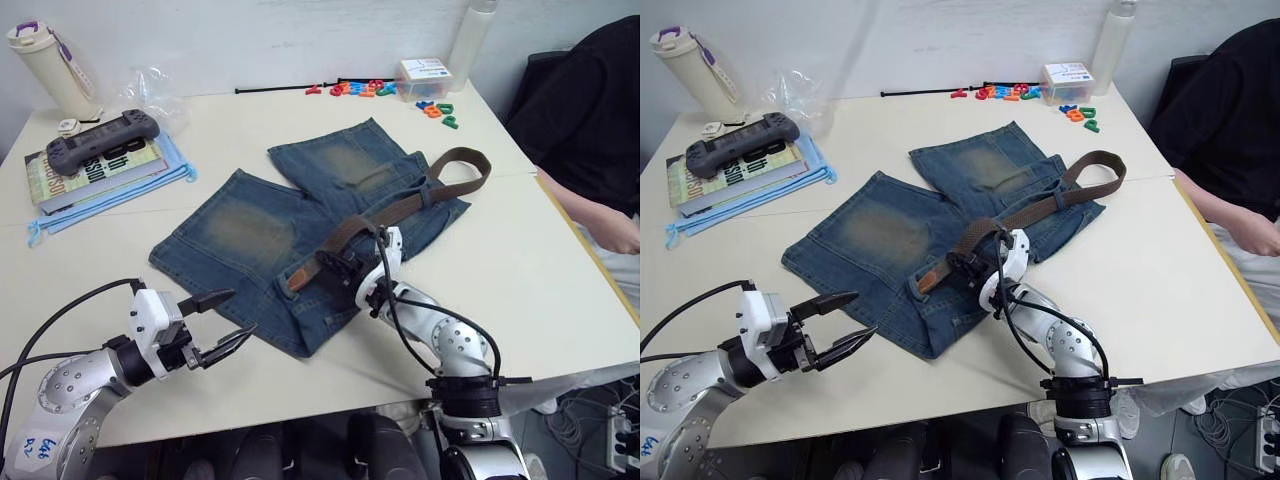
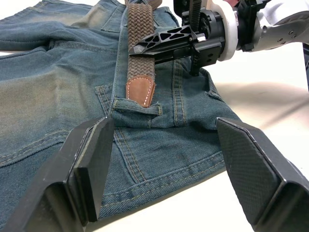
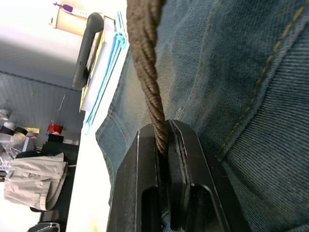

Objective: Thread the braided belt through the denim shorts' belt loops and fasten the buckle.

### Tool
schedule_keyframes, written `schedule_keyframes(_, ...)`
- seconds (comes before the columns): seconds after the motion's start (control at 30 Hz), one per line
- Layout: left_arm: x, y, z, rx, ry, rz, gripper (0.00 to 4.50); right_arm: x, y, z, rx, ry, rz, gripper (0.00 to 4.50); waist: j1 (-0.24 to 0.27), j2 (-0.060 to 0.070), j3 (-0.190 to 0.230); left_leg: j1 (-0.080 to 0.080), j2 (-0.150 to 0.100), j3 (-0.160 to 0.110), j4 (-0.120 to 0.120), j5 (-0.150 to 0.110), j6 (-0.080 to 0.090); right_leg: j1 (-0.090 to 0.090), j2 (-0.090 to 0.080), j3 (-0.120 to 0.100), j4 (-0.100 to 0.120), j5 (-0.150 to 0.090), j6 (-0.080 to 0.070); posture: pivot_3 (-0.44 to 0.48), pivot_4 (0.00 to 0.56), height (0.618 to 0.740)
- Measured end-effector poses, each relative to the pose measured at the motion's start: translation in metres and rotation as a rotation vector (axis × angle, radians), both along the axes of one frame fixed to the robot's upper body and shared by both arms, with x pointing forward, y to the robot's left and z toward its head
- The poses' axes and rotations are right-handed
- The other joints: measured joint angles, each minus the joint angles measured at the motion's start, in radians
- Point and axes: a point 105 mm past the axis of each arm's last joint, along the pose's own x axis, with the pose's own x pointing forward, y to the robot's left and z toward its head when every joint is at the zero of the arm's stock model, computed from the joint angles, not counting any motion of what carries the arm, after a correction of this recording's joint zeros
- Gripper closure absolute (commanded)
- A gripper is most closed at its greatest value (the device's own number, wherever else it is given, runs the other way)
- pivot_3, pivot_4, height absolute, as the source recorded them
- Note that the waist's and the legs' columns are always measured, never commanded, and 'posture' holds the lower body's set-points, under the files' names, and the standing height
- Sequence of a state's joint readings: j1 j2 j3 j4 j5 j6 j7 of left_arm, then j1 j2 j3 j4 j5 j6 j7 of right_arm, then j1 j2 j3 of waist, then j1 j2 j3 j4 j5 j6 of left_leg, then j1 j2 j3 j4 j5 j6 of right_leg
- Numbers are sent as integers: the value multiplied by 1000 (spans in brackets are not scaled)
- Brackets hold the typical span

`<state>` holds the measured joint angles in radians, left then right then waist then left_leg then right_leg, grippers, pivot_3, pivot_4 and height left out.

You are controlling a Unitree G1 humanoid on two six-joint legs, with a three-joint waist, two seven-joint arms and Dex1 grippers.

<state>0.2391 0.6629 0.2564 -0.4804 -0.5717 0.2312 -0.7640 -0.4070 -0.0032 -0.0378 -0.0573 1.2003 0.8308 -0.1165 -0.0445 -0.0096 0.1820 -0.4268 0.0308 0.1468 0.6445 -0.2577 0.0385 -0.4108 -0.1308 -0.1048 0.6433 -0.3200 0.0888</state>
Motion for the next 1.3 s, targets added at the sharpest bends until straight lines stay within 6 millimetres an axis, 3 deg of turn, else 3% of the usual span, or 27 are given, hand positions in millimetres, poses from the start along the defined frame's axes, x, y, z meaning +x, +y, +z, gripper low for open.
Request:
schedule_keyframes(0.3,5,-1,5,6,-18,11,791,-4,10,-1,-30,-25,36,4500,-13,0,0,1,0,0,-2,0,0,0,0,0,0,0,-1,0,150,717)
schedule_keyframes(0.77,6,-3,6,8,-4,15,791,8,-4,4,-148,-135,-8,4500,-9,0,0,1,0,0,-1,0,-2,0,0,0,0,0,-1,0,150,717)
schedule_keyframes(1.3,10,-8,9,0,-7,17,791,-2,10,-3,-253,-220,2,4500,-11,0,0,1,0,0,-4,0,-3,0,0,0,-1,0,-1,0,150,717)
